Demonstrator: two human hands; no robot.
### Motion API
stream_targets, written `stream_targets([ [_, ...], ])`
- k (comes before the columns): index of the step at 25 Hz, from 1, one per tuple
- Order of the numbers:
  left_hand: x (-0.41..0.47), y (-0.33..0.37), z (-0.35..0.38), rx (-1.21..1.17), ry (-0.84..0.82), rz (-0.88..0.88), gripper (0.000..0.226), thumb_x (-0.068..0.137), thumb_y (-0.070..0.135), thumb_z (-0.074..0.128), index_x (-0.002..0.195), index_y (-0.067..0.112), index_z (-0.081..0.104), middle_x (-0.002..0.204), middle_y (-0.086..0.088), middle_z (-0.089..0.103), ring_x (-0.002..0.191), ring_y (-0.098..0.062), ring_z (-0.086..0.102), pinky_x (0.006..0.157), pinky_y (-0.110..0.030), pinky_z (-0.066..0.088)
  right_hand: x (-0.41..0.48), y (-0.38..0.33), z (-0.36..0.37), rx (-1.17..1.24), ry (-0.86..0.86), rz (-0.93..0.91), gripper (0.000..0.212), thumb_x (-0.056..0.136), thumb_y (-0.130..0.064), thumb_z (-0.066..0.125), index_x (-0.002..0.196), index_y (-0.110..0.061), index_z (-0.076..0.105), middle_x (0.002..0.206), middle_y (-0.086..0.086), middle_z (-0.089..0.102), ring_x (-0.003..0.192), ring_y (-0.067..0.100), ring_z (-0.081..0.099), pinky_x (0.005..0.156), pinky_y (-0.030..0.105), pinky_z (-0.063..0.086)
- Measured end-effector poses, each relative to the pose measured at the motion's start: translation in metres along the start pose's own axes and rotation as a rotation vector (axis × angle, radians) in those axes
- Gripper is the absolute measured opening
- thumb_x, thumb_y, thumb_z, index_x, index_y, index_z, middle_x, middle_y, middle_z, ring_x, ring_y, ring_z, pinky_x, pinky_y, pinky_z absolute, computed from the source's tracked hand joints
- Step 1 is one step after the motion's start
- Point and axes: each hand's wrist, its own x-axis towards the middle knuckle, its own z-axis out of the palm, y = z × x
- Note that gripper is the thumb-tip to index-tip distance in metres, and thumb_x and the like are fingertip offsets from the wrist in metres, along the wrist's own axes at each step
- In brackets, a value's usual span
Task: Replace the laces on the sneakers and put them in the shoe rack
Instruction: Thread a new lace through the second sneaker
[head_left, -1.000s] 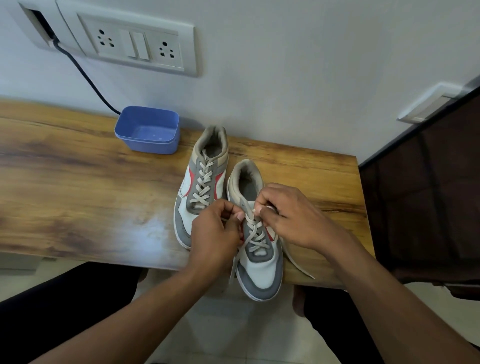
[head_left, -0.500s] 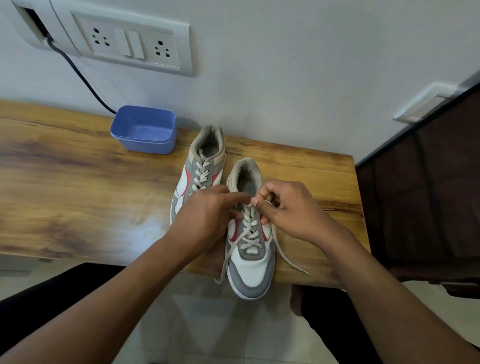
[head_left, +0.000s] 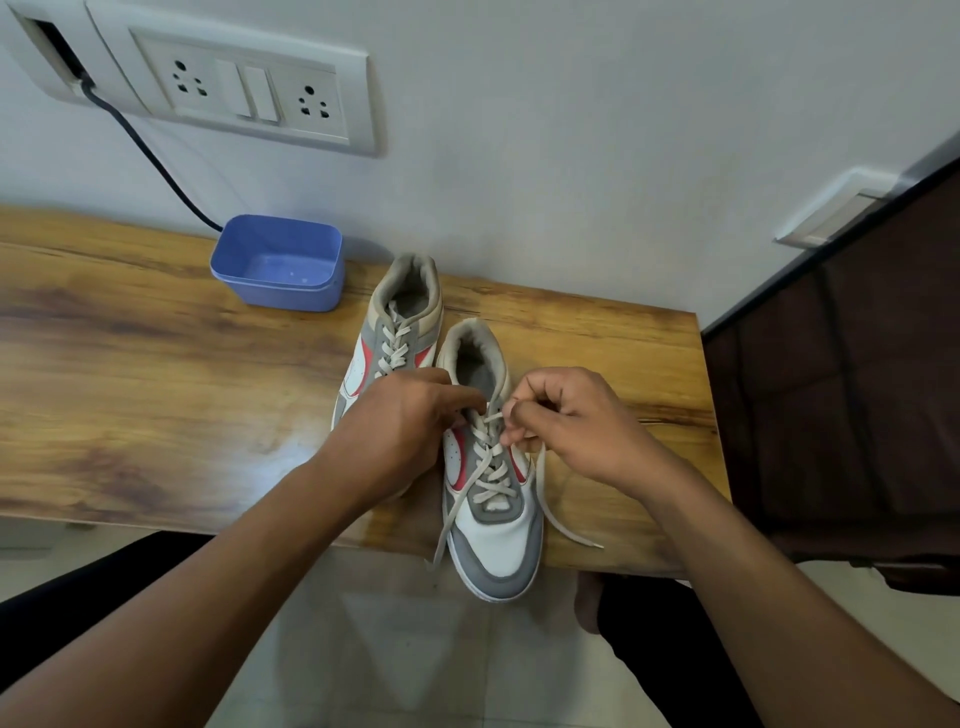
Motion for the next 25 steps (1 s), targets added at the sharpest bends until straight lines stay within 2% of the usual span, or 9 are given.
stream_targets([
  [4,0.000,-0.001,-0.001,-0.018,-0.003,-0.004,0.044,0.076,-0.004,0.060,0.108,0.020,0.079,0.089,-0.005,0.072,0.076,-0.026,0.068,0.063,-0.043,0.058,-0.010,-0.006,-0.006,-0.023,0.036,-0.082,0.018,0.097,-0.008,0.067,0.079,-0.009,0.071,0.074,0.002,0.076,0.074,0.014,0.076,0.079,0.045,0.064],
  [9,-0.001,0.004,-0.006,-0.045,-0.029,-0.066,0.038,0.085,0.002,0.061,0.112,0.023,0.078,0.093,-0.006,0.075,0.083,-0.025,0.070,0.073,-0.040,0.059,-0.023,-0.018,-0.018,-0.215,0.063,-0.107,0.024,0.096,-0.027,0.073,0.073,-0.022,0.070,0.067,-0.003,0.070,0.058,0.013,0.064,0.062,0.047,0.058],
  [11,-0.002,0.011,-0.009,-0.160,-0.013,-0.222,0.029,0.092,0.007,0.065,0.113,0.025,0.076,0.088,-0.002,0.077,0.082,-0.019,0.072,0.078,-0.037,0.059,-0.033,-0.022,-0.024,-0.245,0.120,-0.123,0.026,0.096,-0.031,0.074,0.073,-0.021,0.070,0.065,-0.006,0.068,0.053,0.008,0.058,0.053,0.038,0.052],
  [13,-0.003,0.026,-0.016,-0.471,0.025,-0.457,0.007,0.099,0.019,0.065,0.103,0.017,0.070,0.073,-0.004,0.075,0.066,-0.019,0.073,0.069,-0.043,0.062,-0.048,-0.025,-0.010,-0.280,0.132,-0.185,0.023,0.096,-0.031,0.074,0.075,-0.022,0.071,0.065,-0.011,0.067,0.054,0.003,0.058,0.051,0.024,0.046],
  [16,-0.009,0.039,-0.022,-0.817,-0.061,-0.734,0.026,0.090,0.028,0.077,0.099,0.007,0.064,0.074,-0.016,0.075,0.064,-0.027,0.073,0.062,-0.042,0.062,-0.063,-0.027,0.031,-0.257,-0.066,-0.232,0.010,0.096,-0.020,0.073,0.090,-0.027,0.075,0.080,-0.012,0.074,0.073,0.001,0.070,0.066,0.022,0.056],
  [18,-0.013,0.041,-0.025,-0.713,-0.142,-0.739,0.015,0.088,0.014,0.079,0.094,0.006,0.068,0.073,-0.016,0.075,0.064,-0.024,0.072,0.068,-0.042,0.062,-0.065,-0.021,0.039,-0.229,-0.065,-0.203,0.011,0.095,-0.014,0.072,0.096,-0.023,0.079,0.087,-0.011,0.078,0.080,0.000,0.073,0.071,0.019,0.057],
  [21,-0.014,0.028,-0.028,-0.456,-0.194,-0.701,0.008,0.092,0.006,0.071,0.083,0.006,0.072,0.066,-0.006,0.075,0.062,-0.020,0.074,0.071,-0.039,0.065,-0.054,-0.010,0.035,-0.200,0.208,-0.032,0.020,0.093,-0.022,0.076,0.074,-0.021,0.076,0.066,-0.006,0.073,0.058,0.008,0.070,0.056,0.028,0.054],
  [23,-0.014,0.020,-0.026,-0.405,-0.207,-0.682,0.015,0.095,0.014,0.069,0.081,0.008,0.072,0.064,-0.003,0.075,0.063,-0.020,0.075,0.071,-0.039,0.064,-0.046,-0.007,0.041,-0.247,0.266,0.058,0.033,0.090,-0.037,0.079,0.062,-0.021,0.071,0.057,-0.004,0.070,0.051,0.014,0.067,0.055,0.035,0.056],
  [25,-0.014,0.022,-0.022,-0.413,-0.226,-0.618,0.024,0.095,0.030,0.070,0.080,0.011,0.073,0.065,-0.001,0.074,0.063,-0.016,0.073,0.069,-0.036,0.063,-0.040,-0.005,0.052,-0.285,0.288,0.098,0.035,0.087,-0.038,0.081,0.060,-0.020,0.070,0.056,-0.002,0.069,0.051,0.013,0.067,0.058,0.040,0.059],
])
